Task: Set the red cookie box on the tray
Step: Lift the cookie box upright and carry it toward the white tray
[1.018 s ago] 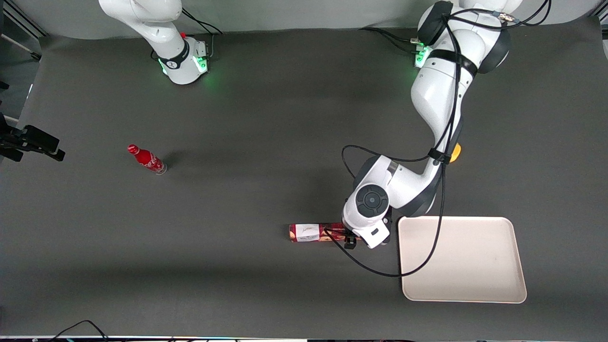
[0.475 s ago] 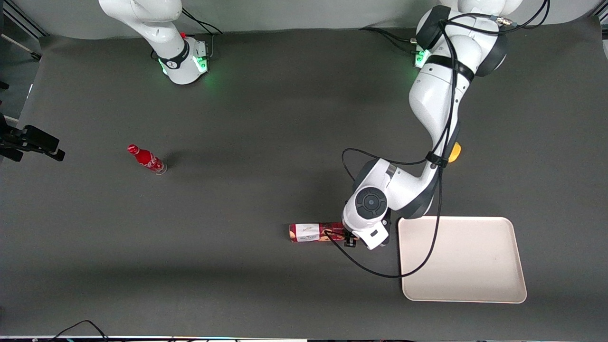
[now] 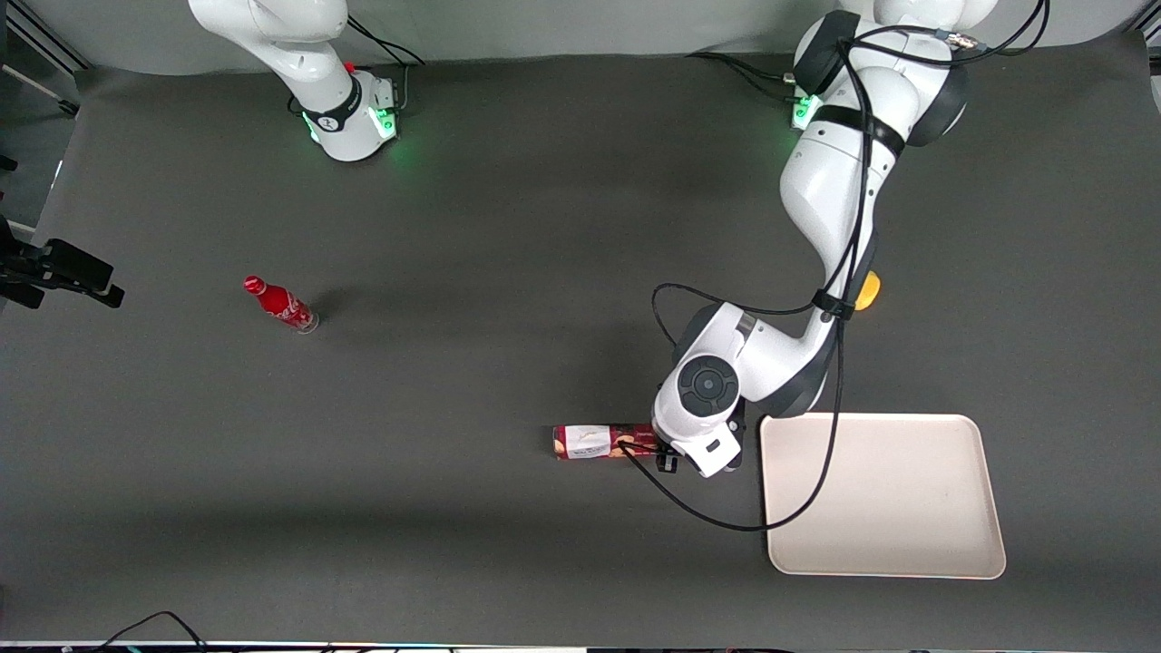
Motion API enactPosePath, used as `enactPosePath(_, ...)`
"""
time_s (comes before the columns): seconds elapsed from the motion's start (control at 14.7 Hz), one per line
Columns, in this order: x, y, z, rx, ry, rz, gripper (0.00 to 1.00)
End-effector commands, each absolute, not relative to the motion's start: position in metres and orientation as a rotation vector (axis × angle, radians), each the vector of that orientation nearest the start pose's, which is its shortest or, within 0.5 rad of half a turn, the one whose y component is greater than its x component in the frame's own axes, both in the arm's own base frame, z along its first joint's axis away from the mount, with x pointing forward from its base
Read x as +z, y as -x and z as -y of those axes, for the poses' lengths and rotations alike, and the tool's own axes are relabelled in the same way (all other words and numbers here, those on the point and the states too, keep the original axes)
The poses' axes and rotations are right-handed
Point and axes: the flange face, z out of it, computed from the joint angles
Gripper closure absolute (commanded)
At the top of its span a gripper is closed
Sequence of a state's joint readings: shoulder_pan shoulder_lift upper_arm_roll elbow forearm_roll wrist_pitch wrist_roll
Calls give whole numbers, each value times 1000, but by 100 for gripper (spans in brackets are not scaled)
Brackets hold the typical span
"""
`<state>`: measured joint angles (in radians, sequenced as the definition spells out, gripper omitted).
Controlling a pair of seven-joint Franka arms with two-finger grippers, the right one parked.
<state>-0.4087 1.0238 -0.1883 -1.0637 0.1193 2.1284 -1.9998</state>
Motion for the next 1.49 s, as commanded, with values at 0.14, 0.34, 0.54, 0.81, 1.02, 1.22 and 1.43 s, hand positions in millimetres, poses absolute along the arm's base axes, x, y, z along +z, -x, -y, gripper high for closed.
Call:
enactPosePath(0.14,240,-677,386,0,2450,1979,100)
enactPosePath(0.34,251,-678,382,-2,2457,1964,100)
enactPosePath(0.54,288,-677,376,-11,2477,1905,100)
enactPosePath(0.81,342,-668,358,-3,2488,1774,100)
enactPosePath(1.02,386,-656,351,10,2519,1701,100)
enactPosePath(1.22,445,-640,318,57,2615,1627,100)
enactPosePath(1.43,499,-622,289,108,2669,1529,100)
